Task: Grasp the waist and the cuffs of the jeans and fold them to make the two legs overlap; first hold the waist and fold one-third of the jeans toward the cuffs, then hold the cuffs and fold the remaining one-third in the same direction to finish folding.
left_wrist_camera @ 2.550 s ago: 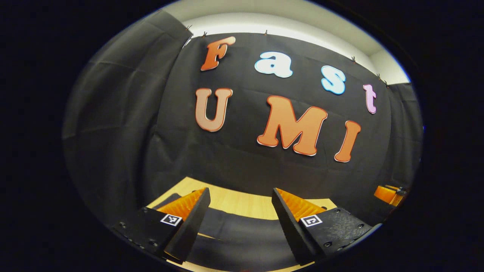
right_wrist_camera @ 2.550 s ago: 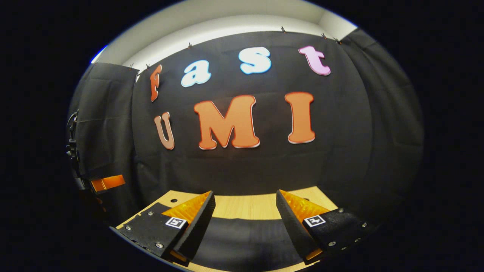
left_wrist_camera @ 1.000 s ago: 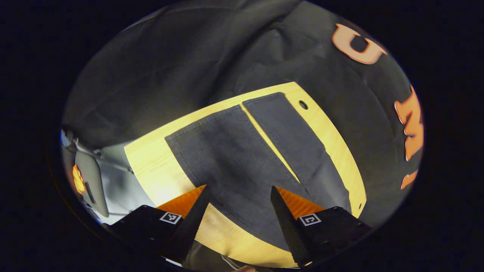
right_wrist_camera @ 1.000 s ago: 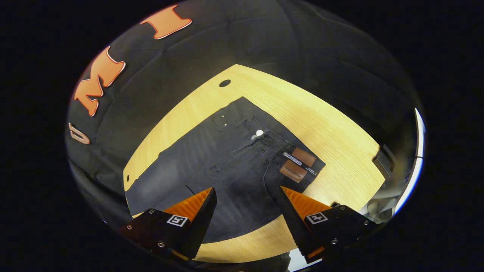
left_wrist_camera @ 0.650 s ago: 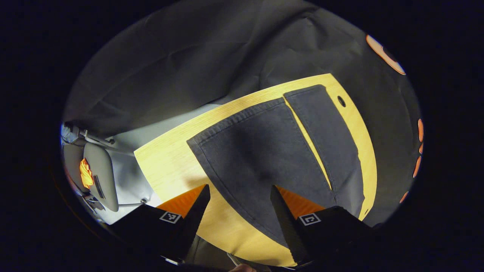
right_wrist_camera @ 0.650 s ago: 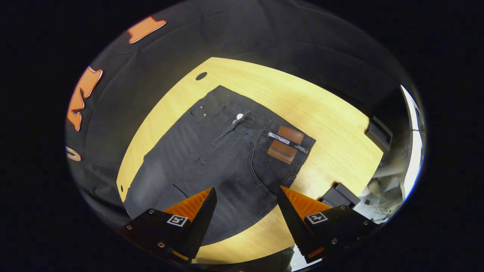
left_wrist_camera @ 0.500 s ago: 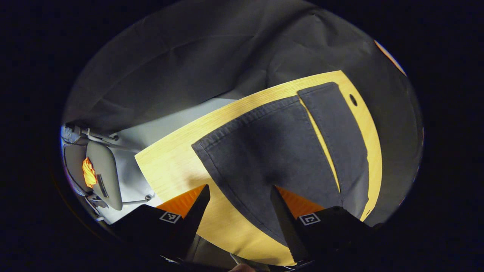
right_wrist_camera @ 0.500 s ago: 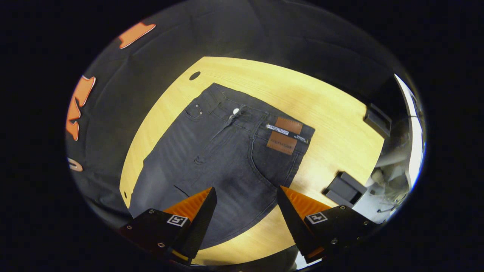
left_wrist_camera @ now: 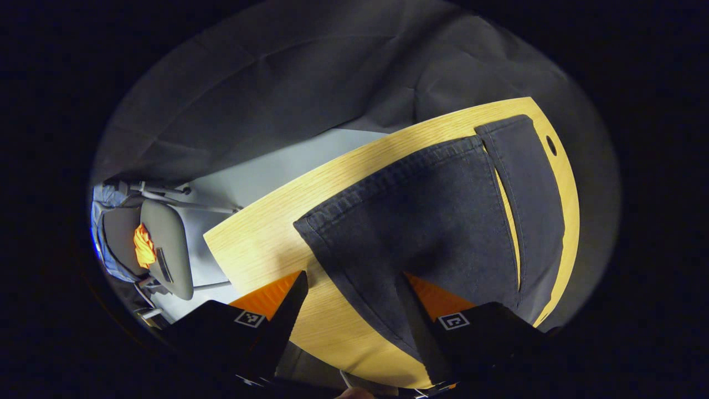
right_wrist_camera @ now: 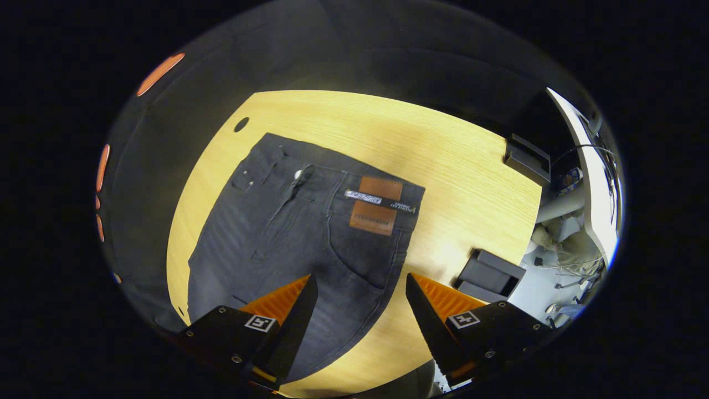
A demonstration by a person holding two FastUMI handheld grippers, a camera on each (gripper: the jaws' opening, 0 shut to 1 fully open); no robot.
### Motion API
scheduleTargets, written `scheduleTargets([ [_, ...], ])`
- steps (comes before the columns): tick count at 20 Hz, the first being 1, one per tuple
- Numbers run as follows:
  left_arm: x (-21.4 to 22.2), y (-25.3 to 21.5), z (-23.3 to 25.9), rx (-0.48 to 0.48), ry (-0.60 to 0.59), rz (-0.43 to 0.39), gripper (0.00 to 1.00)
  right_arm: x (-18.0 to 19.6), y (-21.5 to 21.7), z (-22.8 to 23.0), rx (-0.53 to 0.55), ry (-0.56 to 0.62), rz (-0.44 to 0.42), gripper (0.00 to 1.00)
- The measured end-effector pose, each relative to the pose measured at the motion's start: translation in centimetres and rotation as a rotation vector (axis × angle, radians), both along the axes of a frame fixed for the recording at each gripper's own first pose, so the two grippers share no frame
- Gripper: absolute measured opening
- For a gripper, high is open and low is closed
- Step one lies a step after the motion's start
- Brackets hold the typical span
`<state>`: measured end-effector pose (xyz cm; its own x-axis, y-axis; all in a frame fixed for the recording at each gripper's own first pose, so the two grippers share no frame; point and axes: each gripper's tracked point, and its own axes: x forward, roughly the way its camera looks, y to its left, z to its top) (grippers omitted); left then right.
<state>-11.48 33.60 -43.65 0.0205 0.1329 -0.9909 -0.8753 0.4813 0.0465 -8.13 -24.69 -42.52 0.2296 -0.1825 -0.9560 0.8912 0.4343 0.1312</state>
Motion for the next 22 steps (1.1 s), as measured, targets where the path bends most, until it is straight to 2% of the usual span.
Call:
scheduleTargets([
  [4,-0.9,1.4,0.3,0.054,0.074,0.058,0.96,-0.4,-2.3,-2.2,0.026,0.063,-0.049,0.97],
  [8,-1.0,1.7,0.1,0.062,0.114,0.109,0.96,-0.6,-3.0,-2.8,0.016,0.151,-0.032,0.92],
  [11,-0.7,1.9,0.0,0.076,0.117,0.085,0.94,-0.6,-2.9,-3.1,-0.009,0.218,-0.053,0.91],
  [13,-0.2,1.9,-0.4,0.057,0.078,0.070,0.92,-0.2,-2.5,-2.9,0.002,0.216,-0.084,0.90],
  [14,-0.2,1.9,-0.3,0.049,0.069,0.085,0.88,0.0,-2.5,-3.2,0.015,0.216,-0.096,0.80],
  [15,0.1,1.9,-0.5,0.049,0.068,0.092,0.83,-0.2,-2.4,-3.2,0.030,0.222,-0.090,0.74],
  [17,0.4,1.7,-0.4,0.049,0.067,0.042,0.82,-0.1,-2.5,-3.0,0.062,0.225,-0.091,0.66],
  [18,0.6,2.0,-0.4,0.050,0.068,0.013,0.74,0.1,-2.2,-3.0,0.089,0.207,-0.096,0.59],
  [19,1.0,1.6,-0.2,0.056,0.061,-0.004,0.67,0.2,-2.2,-3.2,0.110,0.182,-0.083,0.39],
  [20,1.5,1.5,-0.3,0.061,0.052,-0.023,0.60,0.3,-1.9,-3.1,0.133,0.154,-0.076,0.39],
  [21,1.8,1.3,-0.3,0.072,0.045,-0.034,0.43,0.7,-1.4,-3.1,0.174,0.104,-0.096,0.39],
  [22,2.3,1.4,-0.3,0.085,0.055,-0.047,0.25,1.3,-1.9,-3.2,0.162,0.063,-0.143,0.24],
])
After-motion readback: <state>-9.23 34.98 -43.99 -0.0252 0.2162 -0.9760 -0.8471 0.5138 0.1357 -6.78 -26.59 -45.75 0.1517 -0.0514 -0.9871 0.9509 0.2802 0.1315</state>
